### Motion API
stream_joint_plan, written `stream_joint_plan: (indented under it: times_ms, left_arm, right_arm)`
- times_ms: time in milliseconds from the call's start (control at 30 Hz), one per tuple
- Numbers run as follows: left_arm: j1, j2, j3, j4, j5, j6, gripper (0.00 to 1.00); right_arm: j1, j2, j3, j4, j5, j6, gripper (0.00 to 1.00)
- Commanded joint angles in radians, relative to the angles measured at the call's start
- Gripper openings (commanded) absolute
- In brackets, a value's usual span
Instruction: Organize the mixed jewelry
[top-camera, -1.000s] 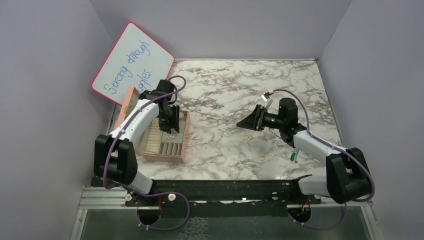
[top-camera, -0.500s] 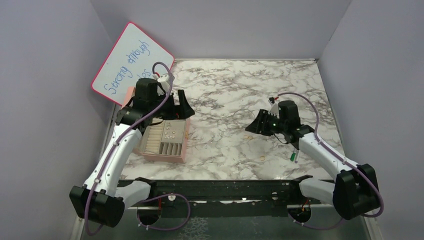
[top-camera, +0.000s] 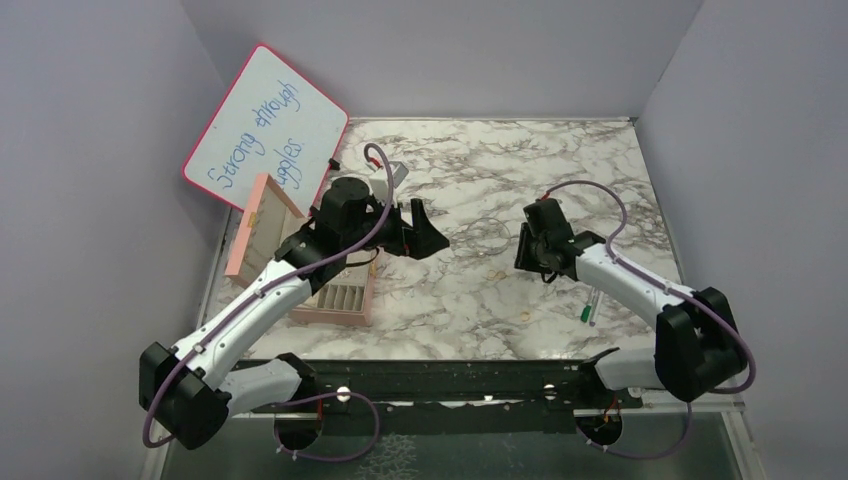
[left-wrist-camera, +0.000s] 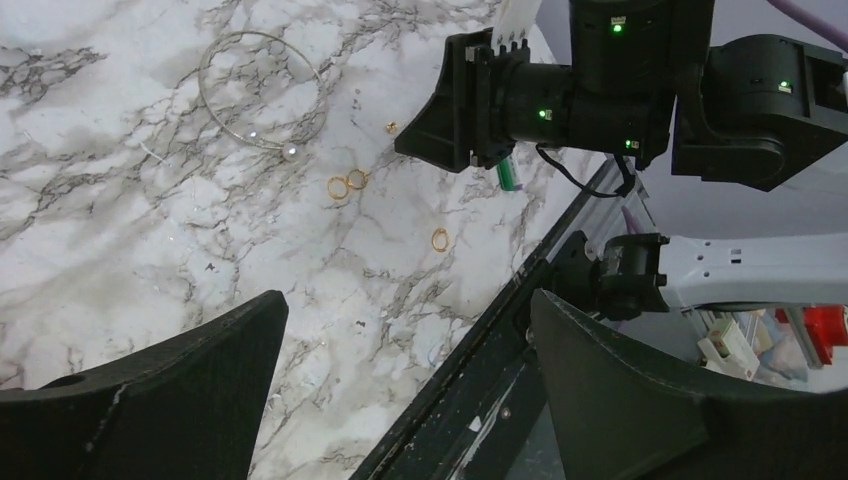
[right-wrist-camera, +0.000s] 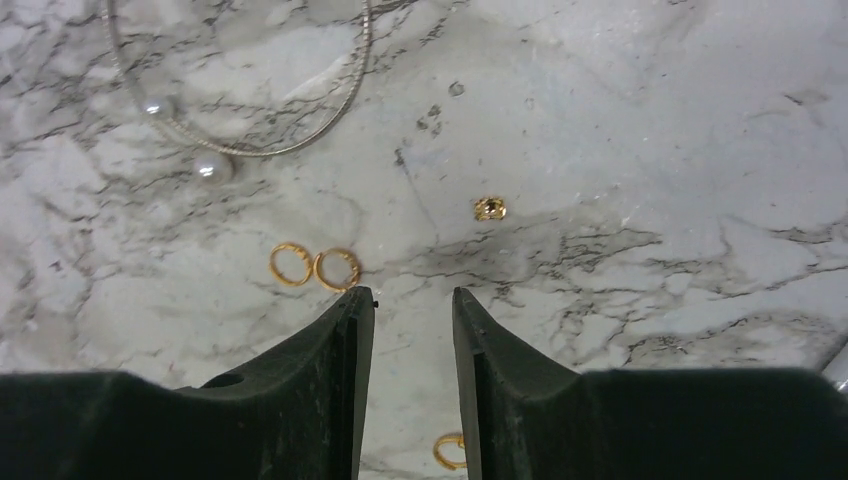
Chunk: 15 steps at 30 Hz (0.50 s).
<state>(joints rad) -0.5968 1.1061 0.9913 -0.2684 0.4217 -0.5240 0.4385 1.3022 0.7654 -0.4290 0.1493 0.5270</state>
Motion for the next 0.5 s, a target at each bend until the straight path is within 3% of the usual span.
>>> stream_joint_plan:
  times_ms: [0, 467]
  left_arm:
    - [-0.036, 0.026, -0.05, 0.115, -0.051, -0.075, 0.89]
    - [-0.113, 0.049, -0.112, 0.14, -0.09, -0.119, 0.83]
  right_arm:
    - [0.002, 0.093, 0.044, -0.024, 0.152, -0.007, 0.39]
    - [0.003, 0.215, 0.071, 0.048, 0.22, -0.034, 0.28]
